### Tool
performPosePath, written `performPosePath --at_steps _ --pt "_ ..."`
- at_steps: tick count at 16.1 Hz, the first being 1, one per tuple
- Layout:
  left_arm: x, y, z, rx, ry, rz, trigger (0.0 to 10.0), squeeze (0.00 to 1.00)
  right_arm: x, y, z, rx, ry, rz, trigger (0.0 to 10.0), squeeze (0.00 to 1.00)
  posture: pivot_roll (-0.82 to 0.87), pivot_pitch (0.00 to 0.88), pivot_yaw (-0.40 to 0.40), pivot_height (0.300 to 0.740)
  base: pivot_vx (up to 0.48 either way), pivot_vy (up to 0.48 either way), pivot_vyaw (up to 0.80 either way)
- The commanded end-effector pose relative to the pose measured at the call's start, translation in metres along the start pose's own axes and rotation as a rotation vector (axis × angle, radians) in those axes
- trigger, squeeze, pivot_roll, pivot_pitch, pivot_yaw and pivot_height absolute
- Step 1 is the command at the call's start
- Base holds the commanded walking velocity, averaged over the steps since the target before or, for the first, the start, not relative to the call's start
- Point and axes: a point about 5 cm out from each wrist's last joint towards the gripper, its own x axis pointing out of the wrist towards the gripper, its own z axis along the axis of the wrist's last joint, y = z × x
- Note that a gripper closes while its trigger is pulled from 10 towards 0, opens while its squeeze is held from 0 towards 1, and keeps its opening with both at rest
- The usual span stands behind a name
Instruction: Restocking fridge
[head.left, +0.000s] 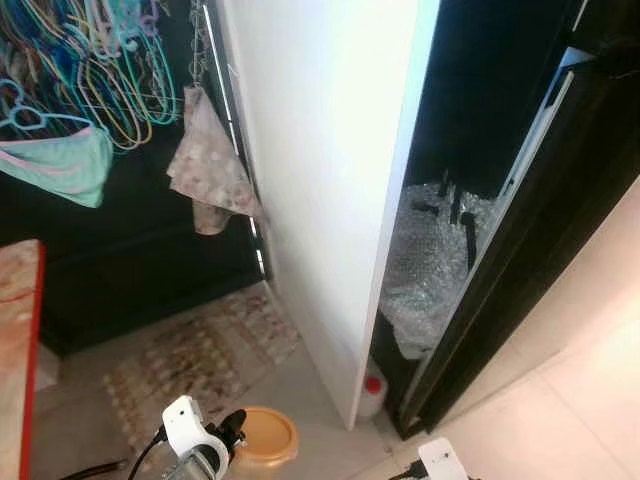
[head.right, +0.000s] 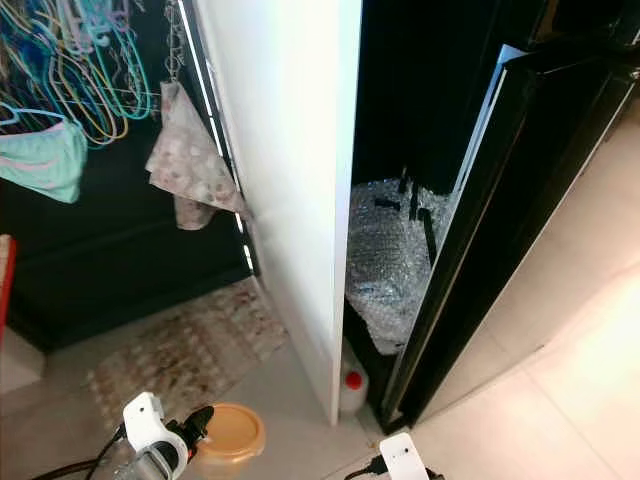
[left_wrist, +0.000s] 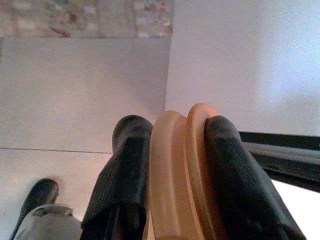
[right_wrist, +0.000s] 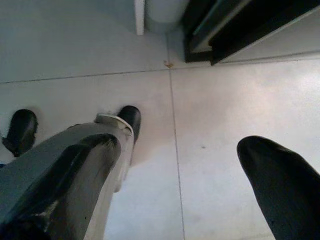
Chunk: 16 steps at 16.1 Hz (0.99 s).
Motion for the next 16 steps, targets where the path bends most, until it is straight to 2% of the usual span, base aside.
performPosePath --at_steps 1,4,10,14,16 --pt "-0.0022 0.0053 -0.0056 0.040 0.027 0.023 10.0 0.00 0.0002 0.0033 0.0006 0.009 -0.002 0.012 10.0 0.00 -0.02 0.010 0.067 0.740 0.000 0.000 0.00" --pt "-0.0022 0.0049 -0.0060 0.037 0.025 0.019 10.0 0.00 0.0002 0.0036 0.0008 0.010 -0.003 0.013 10.0 0.00 -0.02 0.012 0.068 0.740 0.000 0.112 0.00" --pt "-0.0019 0.0036 -0.0064 0.050 0.030 0.015 10.0 0.00 0.0002 0.0034 0.0009 0.011 -0.004 0.012 10.0 0.00 -0.02 0.010 0.067 0.740 0.000 0.043 -0.80" --pt "-0.0020 0.0036 -0.0071 0.058 0.029 0.015 10.0 0.00 0.0002 0.0031 0.0007 0.008 -0.004 0.013 10.0 0.00 -0.02 0.012 0.067 0.740 0.000 0.000 0.00" --pt "-0.0023 0.0040 -0.0072 0.054 0.025 0.016 10.0 0.00 0.0002 0.0031 0.0007 0.008 -0.003 0.013 10.0 0.00 -0.02 0.013 0.066 0.740 0.000 0.000 -0.80"
